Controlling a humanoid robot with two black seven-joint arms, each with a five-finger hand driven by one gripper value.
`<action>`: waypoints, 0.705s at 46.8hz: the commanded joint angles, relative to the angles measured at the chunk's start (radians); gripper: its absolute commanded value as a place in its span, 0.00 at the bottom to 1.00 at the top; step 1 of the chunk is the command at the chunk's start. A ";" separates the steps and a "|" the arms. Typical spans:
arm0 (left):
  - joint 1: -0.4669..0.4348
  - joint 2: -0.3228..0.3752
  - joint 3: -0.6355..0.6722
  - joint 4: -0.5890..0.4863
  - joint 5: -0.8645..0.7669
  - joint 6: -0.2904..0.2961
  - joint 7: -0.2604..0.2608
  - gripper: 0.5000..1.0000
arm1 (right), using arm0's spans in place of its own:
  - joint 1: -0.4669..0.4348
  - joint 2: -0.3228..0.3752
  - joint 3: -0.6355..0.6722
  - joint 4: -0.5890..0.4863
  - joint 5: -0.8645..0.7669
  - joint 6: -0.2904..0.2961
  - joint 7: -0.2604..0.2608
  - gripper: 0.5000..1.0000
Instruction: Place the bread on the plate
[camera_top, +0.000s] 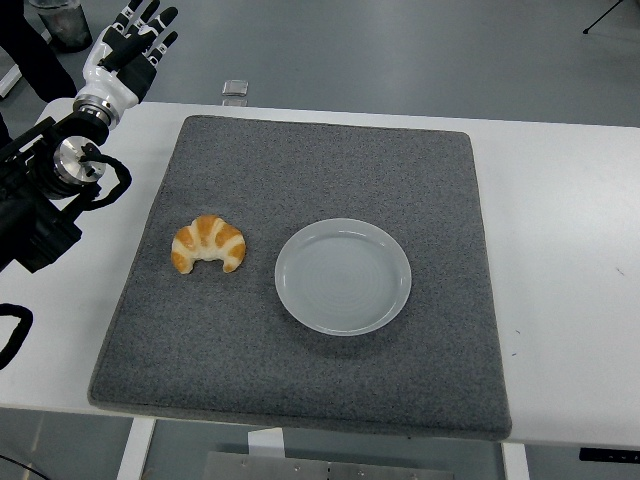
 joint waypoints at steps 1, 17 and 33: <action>-0.005 0.000 0.003 -0.001 -0.002 0.001 -0.006 1.00 | 0.000 0.000 0.000 0.000 0.000 0.000 0.000 0.91; -0.034 0.039 0.067 -0.003 0.080 -0.009 0.027 1.00 | 0.000 0.000 0.000 0.000 0.000 0.000 0.000 0.90; -0.179 0.141 0.447 -0.078 0.087 -0.053 0.110 1.00 | 0.000 0.000 0.000 0.000 0.000 0.000 0.000 0.90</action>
